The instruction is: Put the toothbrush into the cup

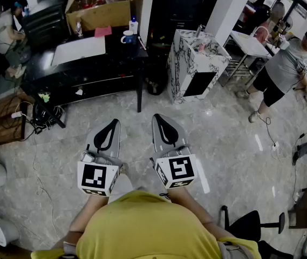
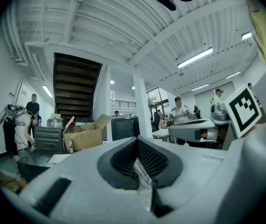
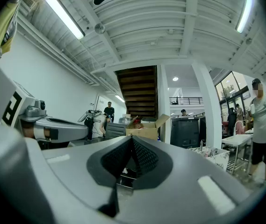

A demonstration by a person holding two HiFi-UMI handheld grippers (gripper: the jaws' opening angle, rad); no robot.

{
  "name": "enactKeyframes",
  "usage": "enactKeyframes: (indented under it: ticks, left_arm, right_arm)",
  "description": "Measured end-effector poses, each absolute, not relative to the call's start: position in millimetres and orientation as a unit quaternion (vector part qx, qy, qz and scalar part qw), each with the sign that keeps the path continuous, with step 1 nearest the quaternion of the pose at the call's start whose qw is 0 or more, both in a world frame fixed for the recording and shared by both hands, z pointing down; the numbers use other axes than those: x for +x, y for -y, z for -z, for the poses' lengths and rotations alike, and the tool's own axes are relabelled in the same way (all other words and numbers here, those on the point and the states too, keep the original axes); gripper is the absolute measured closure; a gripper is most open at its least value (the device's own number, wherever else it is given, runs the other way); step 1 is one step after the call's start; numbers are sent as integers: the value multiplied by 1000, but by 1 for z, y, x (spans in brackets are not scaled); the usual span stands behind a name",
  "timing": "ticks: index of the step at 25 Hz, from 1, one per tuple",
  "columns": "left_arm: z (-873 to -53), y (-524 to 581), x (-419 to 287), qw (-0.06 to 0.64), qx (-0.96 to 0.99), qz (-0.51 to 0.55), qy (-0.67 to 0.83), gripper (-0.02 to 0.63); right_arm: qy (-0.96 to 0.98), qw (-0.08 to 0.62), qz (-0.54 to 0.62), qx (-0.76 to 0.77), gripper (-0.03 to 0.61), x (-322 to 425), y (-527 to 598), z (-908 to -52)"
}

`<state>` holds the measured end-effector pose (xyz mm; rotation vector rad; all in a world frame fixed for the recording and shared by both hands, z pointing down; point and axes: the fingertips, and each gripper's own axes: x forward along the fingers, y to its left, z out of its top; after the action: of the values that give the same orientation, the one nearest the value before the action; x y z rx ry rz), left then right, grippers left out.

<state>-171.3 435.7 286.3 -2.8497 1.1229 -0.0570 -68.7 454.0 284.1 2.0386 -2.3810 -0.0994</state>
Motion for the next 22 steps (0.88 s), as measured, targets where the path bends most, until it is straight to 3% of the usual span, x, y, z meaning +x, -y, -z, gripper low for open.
enactKeyframes:
  ticks: [22]
  left_arm:
    - [-291,-147,-127,48,-955,-4,-291,611]
  right_arm:
    - [729,10,45,683,531,-35,-169,-290]
